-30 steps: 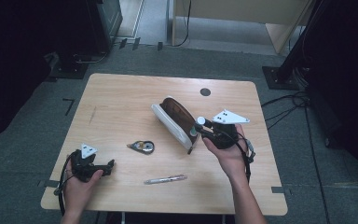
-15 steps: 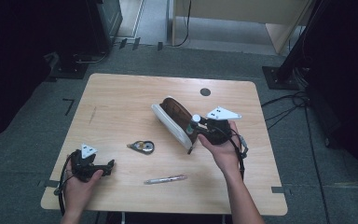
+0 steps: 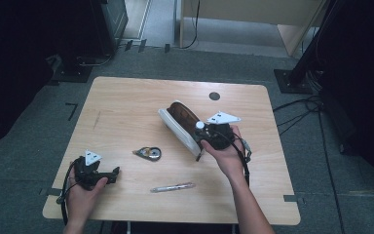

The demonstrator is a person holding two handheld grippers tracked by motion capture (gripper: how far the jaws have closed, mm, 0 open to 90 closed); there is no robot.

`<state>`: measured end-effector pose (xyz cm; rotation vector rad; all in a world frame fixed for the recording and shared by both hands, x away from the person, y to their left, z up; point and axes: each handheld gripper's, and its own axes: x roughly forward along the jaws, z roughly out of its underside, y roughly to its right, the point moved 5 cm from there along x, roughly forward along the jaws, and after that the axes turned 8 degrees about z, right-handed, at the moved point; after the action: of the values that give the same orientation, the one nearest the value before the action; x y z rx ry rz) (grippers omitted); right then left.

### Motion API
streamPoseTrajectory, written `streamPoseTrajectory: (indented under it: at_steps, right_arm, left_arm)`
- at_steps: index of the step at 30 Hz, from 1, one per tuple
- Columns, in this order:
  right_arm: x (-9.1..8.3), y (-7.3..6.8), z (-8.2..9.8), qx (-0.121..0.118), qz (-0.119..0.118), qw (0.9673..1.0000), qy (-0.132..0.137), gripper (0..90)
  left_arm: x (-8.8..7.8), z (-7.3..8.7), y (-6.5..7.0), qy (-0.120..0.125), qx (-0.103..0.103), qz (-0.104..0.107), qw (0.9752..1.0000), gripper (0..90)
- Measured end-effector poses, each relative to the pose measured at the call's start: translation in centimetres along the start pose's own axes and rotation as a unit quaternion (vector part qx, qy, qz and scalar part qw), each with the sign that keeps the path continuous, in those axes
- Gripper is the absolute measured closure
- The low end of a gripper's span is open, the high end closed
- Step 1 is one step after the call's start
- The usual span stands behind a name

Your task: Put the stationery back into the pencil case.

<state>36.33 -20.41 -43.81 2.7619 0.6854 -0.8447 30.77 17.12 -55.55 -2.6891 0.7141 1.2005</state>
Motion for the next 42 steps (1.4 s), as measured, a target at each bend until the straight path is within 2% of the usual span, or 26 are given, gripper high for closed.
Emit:
streamPoseTrajectory:
  at_steps: [9,34,37,40,42]
  right_arm:
    - [1.0,-0.1,0.5,-0.005,-0.002,0.9998,-0.021,65.3]
    - [2.9,-0.2,1.3,-0.011,0.005,0.9987,-0.048,63.3]
    - [2.8,-0.1,1.1,-0.009,0.008,0.9989,-0.044,66.2]
    - [2.7,-0.1,0.8,-0.011,0.008,0.9991,-0.04,75.5]
    - [2.9,-0.1,0.8,-0.015,0.008,0.999,-0.04,76.7]
  left_arm:
    - [0.0,0.0,0.0,0.001,-0.001,0.0,1.0,0.0]
    - [0.0,0.0,0.0,0.0,0.0,0.0,1.0,0.0]
    - [0.0,0.0,0.0,0.0,0.0,0.0,1.0,0.0]
    - [0.0,0.0,0.0,0.0,0.0,0.0,1.0,0.0]
    - [0.0,0.0,0.0,0.0,0.0,0.0,1.0,0.0]
